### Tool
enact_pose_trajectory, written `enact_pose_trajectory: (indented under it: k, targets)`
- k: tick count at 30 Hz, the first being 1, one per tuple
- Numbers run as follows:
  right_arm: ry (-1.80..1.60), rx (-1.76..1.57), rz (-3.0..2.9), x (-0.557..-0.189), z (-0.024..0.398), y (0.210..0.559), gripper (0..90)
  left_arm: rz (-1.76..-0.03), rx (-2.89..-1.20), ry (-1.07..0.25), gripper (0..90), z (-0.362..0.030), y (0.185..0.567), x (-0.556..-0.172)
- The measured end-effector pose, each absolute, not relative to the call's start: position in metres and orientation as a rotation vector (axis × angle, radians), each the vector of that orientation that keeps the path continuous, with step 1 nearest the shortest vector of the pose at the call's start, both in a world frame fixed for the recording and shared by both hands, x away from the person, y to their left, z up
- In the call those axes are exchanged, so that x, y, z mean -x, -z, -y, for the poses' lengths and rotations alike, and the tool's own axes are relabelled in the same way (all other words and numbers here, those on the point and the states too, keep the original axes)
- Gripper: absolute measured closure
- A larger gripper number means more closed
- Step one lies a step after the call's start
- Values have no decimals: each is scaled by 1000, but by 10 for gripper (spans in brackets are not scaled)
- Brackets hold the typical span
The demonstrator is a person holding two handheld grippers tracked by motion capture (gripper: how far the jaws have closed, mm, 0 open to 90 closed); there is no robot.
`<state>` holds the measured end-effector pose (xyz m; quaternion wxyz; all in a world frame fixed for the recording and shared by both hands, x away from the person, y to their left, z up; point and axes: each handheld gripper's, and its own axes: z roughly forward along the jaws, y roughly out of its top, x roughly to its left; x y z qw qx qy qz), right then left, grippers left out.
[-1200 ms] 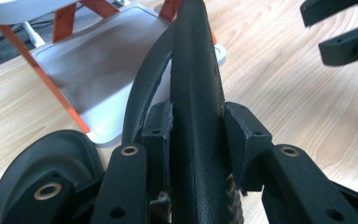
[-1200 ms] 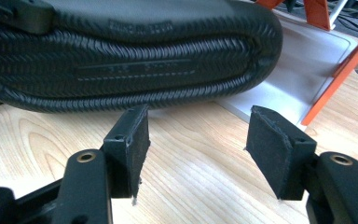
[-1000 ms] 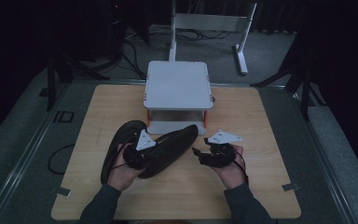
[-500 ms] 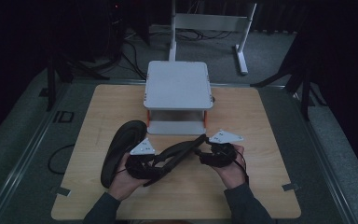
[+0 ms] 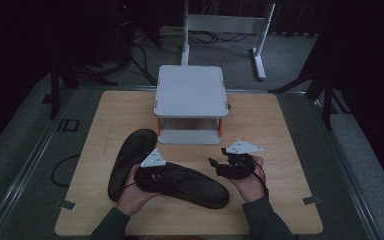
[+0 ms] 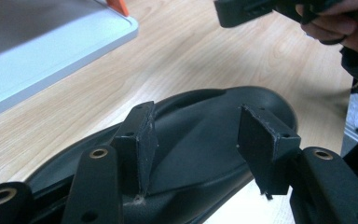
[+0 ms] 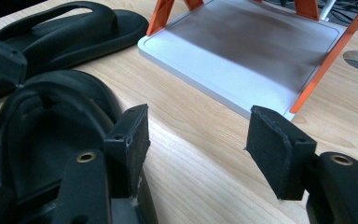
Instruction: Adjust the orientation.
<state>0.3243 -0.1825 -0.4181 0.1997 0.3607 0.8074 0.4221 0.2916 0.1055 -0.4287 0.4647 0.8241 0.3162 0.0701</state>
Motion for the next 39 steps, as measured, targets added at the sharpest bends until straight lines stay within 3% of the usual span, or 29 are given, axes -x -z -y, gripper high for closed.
enact_pose_trajectory:
  k: [25,39]
  targets:
    - [-1172,-820,-2450,-330,129,446,425,-1086,-1842,-428,427,-182,427,-296]
    - [-1155,-699,-2542,-335,106,458,419,-1176,-1814,-442,425,-199,437,-304]
